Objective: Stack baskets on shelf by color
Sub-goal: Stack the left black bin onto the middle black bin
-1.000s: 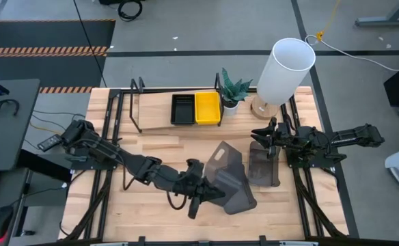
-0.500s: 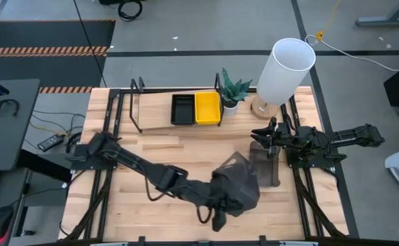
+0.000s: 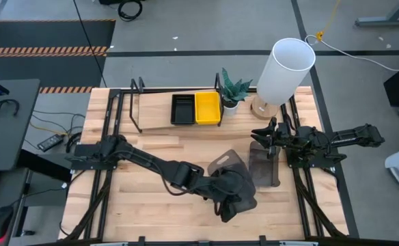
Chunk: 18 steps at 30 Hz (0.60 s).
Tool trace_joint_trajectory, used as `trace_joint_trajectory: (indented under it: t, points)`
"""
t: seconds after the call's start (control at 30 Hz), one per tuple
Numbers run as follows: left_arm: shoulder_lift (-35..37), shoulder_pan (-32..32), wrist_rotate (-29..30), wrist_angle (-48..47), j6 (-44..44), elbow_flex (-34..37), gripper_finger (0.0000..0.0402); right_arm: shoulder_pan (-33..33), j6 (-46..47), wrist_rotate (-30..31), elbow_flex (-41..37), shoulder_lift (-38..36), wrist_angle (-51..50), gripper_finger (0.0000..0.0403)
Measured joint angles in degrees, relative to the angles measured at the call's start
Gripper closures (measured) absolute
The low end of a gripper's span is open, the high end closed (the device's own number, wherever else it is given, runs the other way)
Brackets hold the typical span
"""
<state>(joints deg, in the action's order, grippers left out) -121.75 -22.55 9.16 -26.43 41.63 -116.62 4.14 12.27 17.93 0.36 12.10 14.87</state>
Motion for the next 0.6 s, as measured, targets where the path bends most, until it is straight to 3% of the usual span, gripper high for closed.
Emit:
trace_joint_trajectory:
  t: [0.6]
  points:
    - [-4.19, 0.64, -3.01, -3.76, -0.56, 0.04, 0.0393, 0.0, 0.0, -0.01, 0.0, 0.96, 0.92, 0.0294]
